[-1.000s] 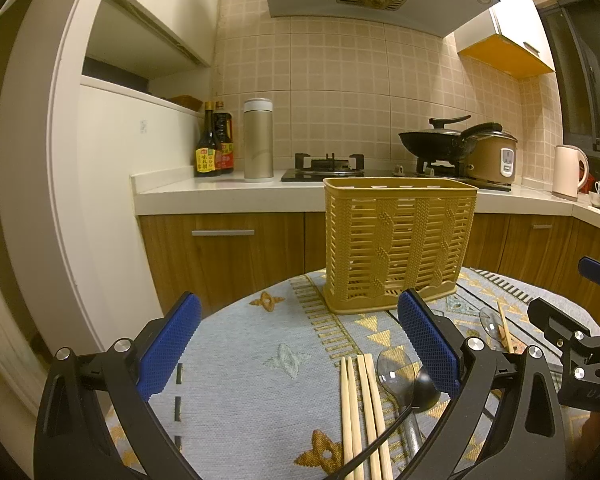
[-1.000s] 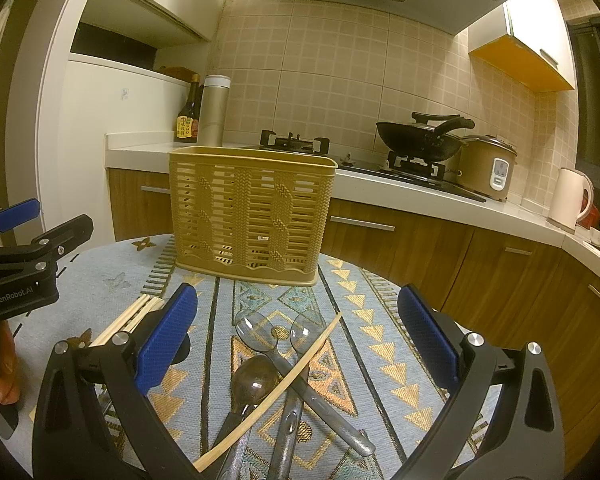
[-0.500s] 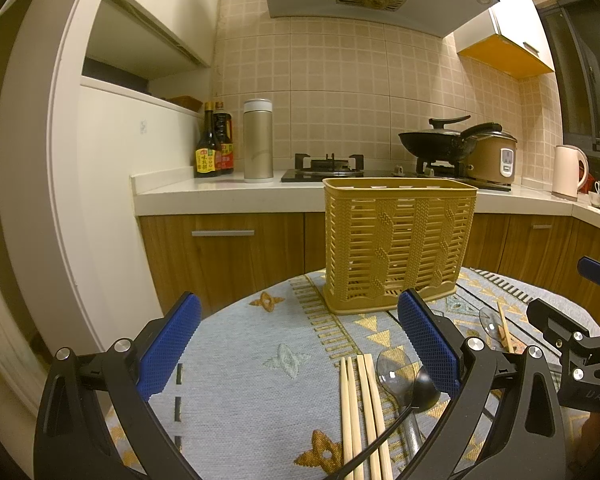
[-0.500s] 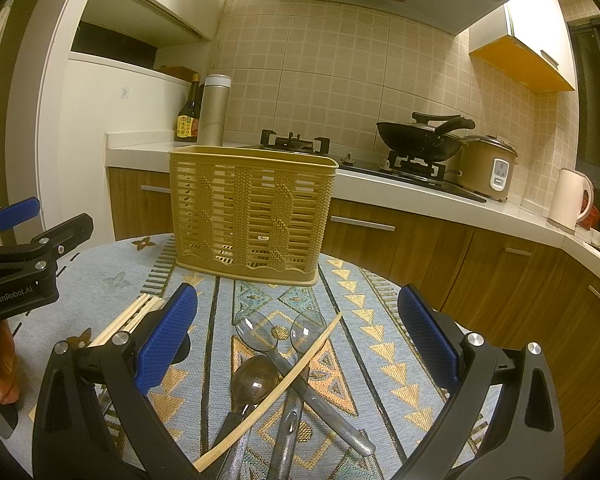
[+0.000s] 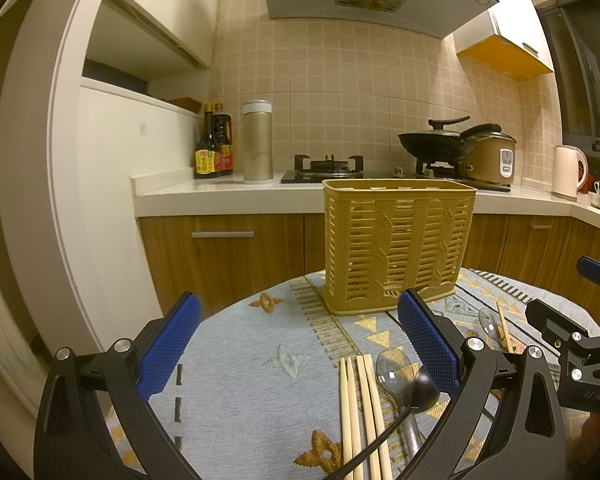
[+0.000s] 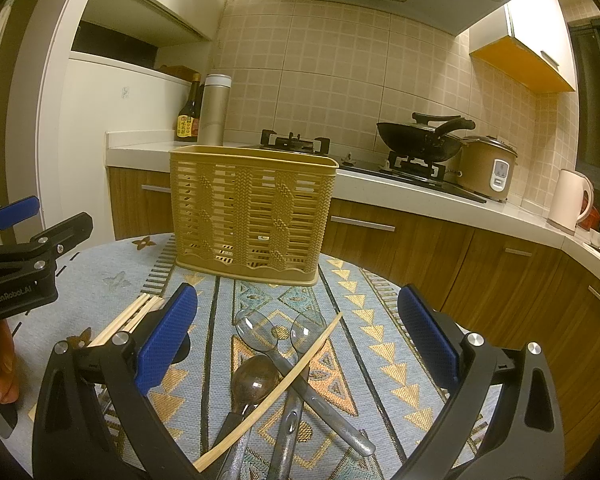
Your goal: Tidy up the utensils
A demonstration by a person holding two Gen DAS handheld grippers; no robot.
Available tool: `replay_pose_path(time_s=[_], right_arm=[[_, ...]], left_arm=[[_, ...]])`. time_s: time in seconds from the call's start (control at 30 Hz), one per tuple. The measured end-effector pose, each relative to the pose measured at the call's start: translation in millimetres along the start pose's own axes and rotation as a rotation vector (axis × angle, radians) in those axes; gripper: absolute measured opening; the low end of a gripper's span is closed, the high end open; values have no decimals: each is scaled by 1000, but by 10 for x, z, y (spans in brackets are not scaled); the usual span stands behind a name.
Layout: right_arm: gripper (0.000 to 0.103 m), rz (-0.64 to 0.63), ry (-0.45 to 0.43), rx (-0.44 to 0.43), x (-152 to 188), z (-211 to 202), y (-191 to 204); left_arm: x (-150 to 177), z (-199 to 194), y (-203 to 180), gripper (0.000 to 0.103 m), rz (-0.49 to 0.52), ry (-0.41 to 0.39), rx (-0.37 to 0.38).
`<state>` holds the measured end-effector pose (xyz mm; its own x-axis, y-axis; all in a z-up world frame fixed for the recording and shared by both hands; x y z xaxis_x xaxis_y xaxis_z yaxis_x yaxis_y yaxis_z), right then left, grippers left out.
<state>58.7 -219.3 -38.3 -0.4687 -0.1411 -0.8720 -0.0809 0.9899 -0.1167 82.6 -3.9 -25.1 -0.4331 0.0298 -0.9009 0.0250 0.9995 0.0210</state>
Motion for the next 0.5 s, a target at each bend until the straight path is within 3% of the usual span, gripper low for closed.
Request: replay_pose_path(time_s=[0.5], right_arm=[[96, 4, 19, 11, 21, 42, -22]], left_arm=[[-6, -2, 7, 95, -11, 4, 6]])
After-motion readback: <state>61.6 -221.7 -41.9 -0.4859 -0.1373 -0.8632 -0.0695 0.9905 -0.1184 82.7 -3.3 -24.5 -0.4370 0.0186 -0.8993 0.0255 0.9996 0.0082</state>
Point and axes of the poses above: each gripper's, at about its wrist camera, not at the fingertips, and z roughly the way its jaws point, y to its left, x to its underside, the point moved 8 cm from there along z, roughly the way its jaws point, and after that the axes turned 10 degrees about y, right-handed, at the moved point
